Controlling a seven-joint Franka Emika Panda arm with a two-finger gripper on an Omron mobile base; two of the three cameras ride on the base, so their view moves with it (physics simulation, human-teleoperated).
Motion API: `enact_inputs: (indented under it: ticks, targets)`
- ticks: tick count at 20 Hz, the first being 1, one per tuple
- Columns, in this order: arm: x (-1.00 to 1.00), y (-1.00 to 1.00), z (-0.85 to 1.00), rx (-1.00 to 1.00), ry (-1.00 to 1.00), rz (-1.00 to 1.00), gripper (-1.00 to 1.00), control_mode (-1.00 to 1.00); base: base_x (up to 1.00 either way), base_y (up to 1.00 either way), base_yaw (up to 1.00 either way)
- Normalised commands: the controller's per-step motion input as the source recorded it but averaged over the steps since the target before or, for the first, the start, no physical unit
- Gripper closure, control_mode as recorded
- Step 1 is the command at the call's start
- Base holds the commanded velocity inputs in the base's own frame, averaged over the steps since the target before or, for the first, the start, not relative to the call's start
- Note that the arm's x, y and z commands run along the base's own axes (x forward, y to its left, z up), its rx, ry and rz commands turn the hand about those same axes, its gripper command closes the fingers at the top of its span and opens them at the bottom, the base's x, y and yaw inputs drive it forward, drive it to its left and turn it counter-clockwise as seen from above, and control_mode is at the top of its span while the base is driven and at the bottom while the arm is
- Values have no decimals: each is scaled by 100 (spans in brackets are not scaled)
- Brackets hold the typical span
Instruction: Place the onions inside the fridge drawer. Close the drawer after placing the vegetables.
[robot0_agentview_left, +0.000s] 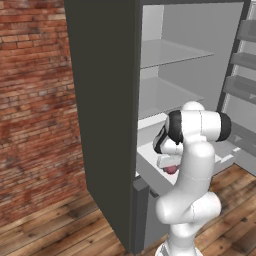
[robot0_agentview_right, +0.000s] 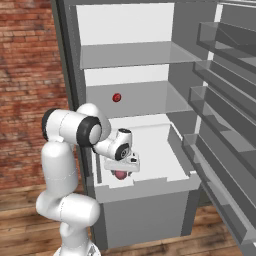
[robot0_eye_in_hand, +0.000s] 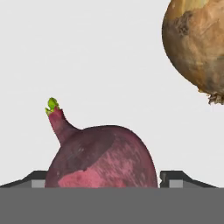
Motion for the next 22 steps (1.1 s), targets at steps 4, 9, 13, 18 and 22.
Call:
enact_inputs:
  ticks: [4,9,13,18,22]
  targets:
    - [0,0,38,0,0,-6,-100,-100,0,0,0]
    - [-23,-19,60,0,-1,-14,-100,-100,0,0,0]
    - [-64,-42,57,5,-3,-19,-100,-100,0,0,0]
    - [-98,-58,33,21,-1,-30,-100,-100,0,0,0]
    - [-100,-49,9,22,-3,-30,-100,-100,0,0,0]
